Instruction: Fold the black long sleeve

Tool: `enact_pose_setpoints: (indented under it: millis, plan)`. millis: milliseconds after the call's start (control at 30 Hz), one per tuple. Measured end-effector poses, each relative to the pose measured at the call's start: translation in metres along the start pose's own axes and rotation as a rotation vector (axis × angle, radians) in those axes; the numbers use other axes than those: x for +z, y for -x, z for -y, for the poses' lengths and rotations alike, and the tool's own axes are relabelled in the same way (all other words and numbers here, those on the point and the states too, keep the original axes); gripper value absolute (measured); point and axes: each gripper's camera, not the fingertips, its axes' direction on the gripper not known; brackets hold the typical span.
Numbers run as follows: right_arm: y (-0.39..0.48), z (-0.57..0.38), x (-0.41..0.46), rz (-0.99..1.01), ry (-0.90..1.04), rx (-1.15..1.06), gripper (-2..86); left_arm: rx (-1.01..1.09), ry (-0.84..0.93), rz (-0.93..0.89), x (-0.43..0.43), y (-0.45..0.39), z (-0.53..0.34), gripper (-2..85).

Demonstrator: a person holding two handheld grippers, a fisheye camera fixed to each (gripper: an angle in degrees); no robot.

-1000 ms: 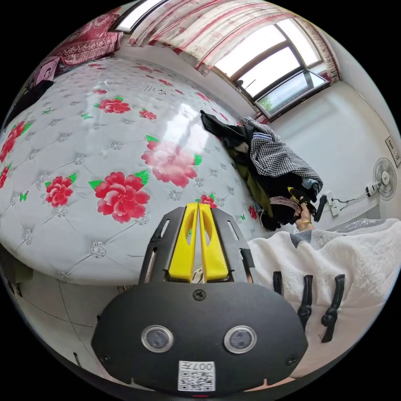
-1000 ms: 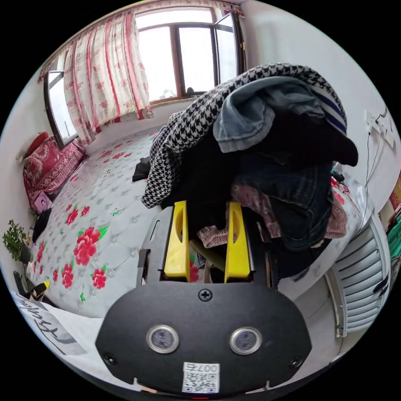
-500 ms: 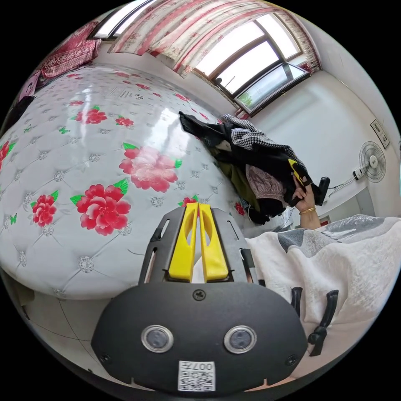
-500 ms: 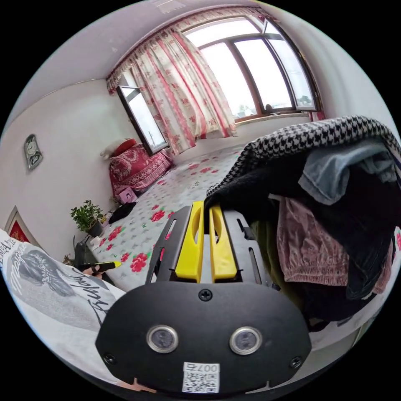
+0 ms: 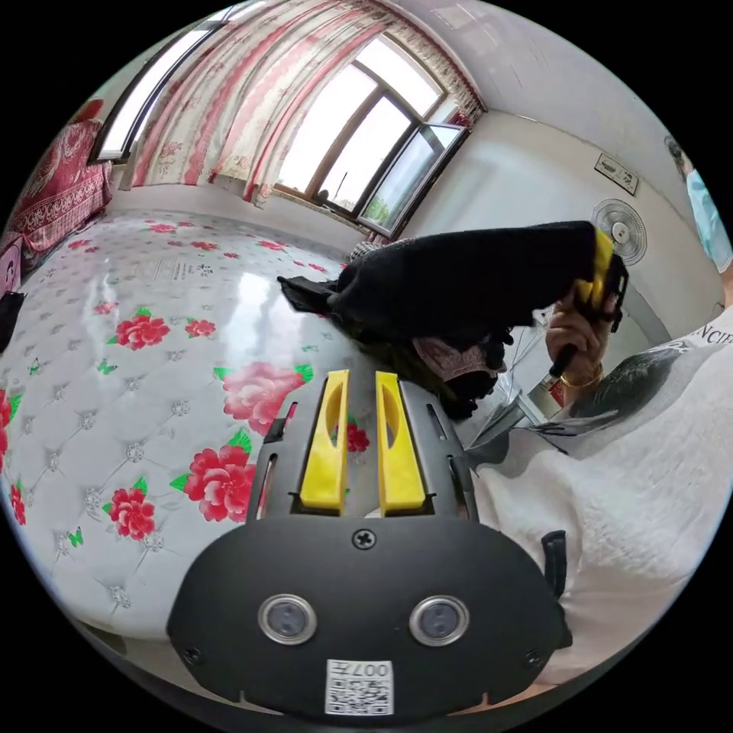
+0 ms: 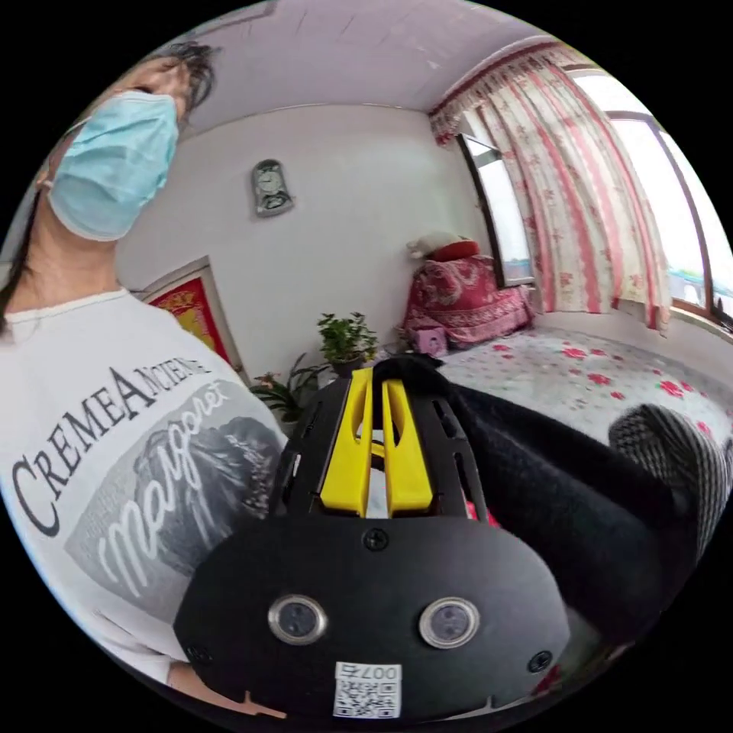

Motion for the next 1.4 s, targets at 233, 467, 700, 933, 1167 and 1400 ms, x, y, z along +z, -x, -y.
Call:
enact_pose_setpoints:
  millis: [233, 467, 700, 933, 1167, 1400]
  plan:
    - [0.031, 0.011, 0.156, 0.428, 0.248, 0.008, 1.3, -0.101, 0.015, 0.148, -0.065, 0.040, -0.008, 3.1]
    - [0.012, -0.046, 0.193, -0.045, 0.348, 0.197, 4.4, -0.260, 0.077, 0.300, -0.152, 0.102, -0.055, 5.1]
    - [0.003, -0.102, 0.229, -0.355, 0.476, 0.408, 7.4, -0.203, 0.149, 0.263, -0.159, 0.131, -0.035, 7.9]
    - [-0.004, -0.123, 0.301, -0.401, 0.524, 0.499, 8.7, -0.292, 0.127, 0.154, -0.141, 0.144, -0.018, 9.8]
    - [-0.011, -0.121, 0.392, -0.372, 0.646, 0.392, 8.3, -0.235, 0.217, 0.101, -0.123, 0.112, -0.022, 12.6]
    - [-0.010, -0.144, 0.428, -0.458, 0.765, 0.344, 3.1, -0.401, 0.343, 0.076, -0.086, 0.129, -0.034, 1.8]
